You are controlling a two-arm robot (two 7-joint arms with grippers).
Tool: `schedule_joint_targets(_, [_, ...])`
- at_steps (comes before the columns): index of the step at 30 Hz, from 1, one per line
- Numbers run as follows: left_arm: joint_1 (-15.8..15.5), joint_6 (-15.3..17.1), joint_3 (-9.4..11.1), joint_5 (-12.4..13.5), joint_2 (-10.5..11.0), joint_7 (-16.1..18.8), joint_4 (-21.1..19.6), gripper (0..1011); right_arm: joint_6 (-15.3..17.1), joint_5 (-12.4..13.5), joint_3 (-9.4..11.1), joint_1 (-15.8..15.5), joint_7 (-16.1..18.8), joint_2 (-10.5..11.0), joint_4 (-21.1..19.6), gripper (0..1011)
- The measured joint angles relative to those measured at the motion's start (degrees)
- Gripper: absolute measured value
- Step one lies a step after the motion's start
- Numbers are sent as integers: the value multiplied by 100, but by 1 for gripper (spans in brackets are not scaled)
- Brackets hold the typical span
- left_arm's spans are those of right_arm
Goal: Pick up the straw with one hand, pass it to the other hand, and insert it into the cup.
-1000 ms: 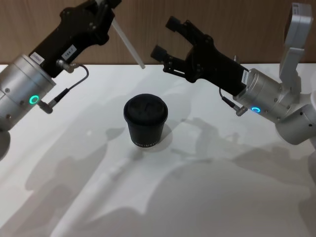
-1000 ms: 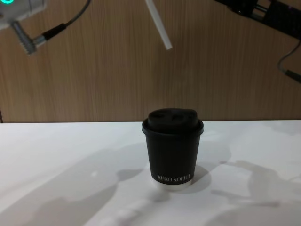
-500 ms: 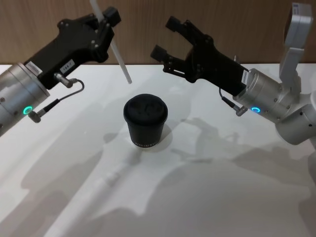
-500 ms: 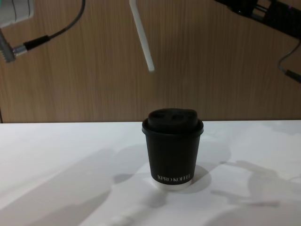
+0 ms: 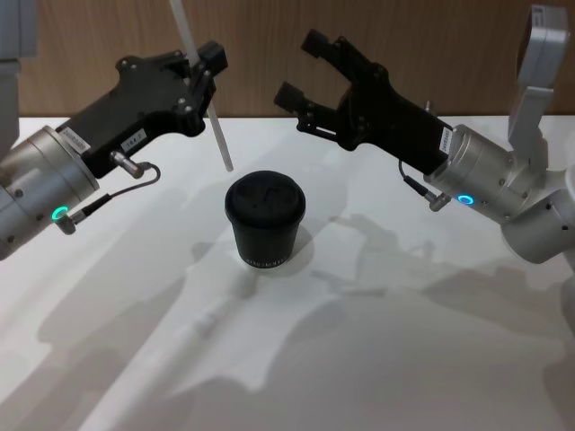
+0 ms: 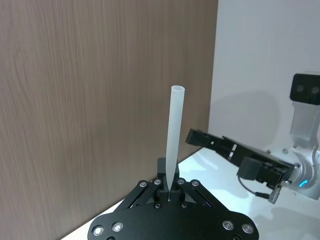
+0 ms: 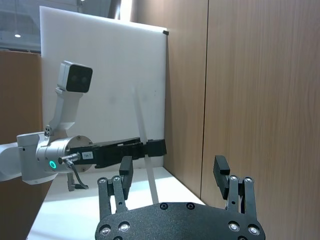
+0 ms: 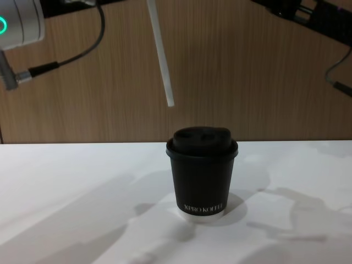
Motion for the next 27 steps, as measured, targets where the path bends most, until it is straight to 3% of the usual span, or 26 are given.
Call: schedule_joint_targets(27, [-148, 35, 117, 286, -272, -106, 492, 12, 0, 0, 0, 0, 0, 0, 0, 1001])
